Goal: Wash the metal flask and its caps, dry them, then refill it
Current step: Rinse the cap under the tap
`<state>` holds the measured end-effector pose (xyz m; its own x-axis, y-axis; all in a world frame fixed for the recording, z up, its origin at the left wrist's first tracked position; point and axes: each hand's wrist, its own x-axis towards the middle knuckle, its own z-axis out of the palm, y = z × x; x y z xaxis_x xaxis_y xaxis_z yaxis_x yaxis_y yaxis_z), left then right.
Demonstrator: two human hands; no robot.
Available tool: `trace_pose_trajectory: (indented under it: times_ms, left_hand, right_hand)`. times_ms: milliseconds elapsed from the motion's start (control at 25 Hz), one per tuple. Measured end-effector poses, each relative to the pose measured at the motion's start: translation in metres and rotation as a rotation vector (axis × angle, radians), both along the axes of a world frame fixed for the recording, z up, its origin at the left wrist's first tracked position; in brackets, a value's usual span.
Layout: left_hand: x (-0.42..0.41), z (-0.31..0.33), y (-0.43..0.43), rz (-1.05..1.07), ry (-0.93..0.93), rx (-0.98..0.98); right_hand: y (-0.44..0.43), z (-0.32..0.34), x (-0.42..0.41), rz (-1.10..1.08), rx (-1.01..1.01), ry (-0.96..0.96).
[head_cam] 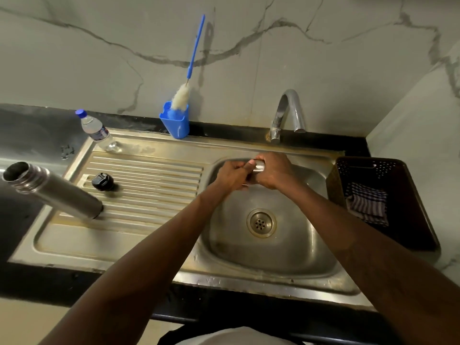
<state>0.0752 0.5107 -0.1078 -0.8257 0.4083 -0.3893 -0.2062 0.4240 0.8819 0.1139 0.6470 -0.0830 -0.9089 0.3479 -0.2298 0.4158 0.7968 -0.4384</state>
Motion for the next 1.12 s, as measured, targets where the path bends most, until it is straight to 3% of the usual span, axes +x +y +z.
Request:
trace_pose_trajectory:
  times_ms: [200, 280, 480, 520, 560, 640, 680, 760, 840, 1000, 1120]
  left_hand:
    - [-0.01, 0.002, -0.041, -0.107, 0.493, -0.329]
    - [-0.017, 0.001, -0.058, -0.13, 0.578, -0.362]
    - [-0.015, 0.01, -0.076, -0.058, 0.689, -0.345]
    - [-0.014, 0.009, -0.078, -0.051, 0.7, -0.338]
    - [-0.012, 0.005, -0.079, -0.076, 0.688, -0.334]
    - [-0.008, -0.011, -0.084, -0.296, 0.616, -0.403]
    - [-0.005, -0.018, -0.088, -0.461, 0.588, -0.504]
    - [0.0, -0.028, -0.093, -0.637, 0.554, -0.659]
    - [0.004, -0.029, -0.092, -0.581, 0.531, -0.645]
    - [-0.001, -0.023, -0.09, -0.544, 0.572, -0.629]
    - [-0.001, -0.017, -0.091, -0.477, 0.649, -0.497]
  right_hand:
    - [-0.01, 0.014, 0.002, 0.08, 0.097, 0.083]
    - [-0.013, 0.025, 0.002, 0.11, 0.133, 0.154]
    - [-0.027, 0.037, 0.019, 0.016, 0.213, 0.683]
    - [-0.03, 0.029, 0.023, 0.012, 0.223, 0.665]
    - [-0.03, 0.016, 0.026, 0.002, 0.214, 0.526]
    - [-0.029, -0.009, 0.034, -0.066, 0.21, 0.018]
    - [-0.028, -0.019, 0.04, -0.073, 0.199, -0.131]
    - [-0.028, -0.024, 0.045, -0.059, 0.138, -0.064]
    - [-0.033, -0.015, 0.047, -0.027, 0.079, 0.086]
    - [-0.033, -0.001, 0.046, 0.001, 0.096, 0.179]
    - [-0.037, 0.008, 0.048, 0.005, 0.132, 0.439]
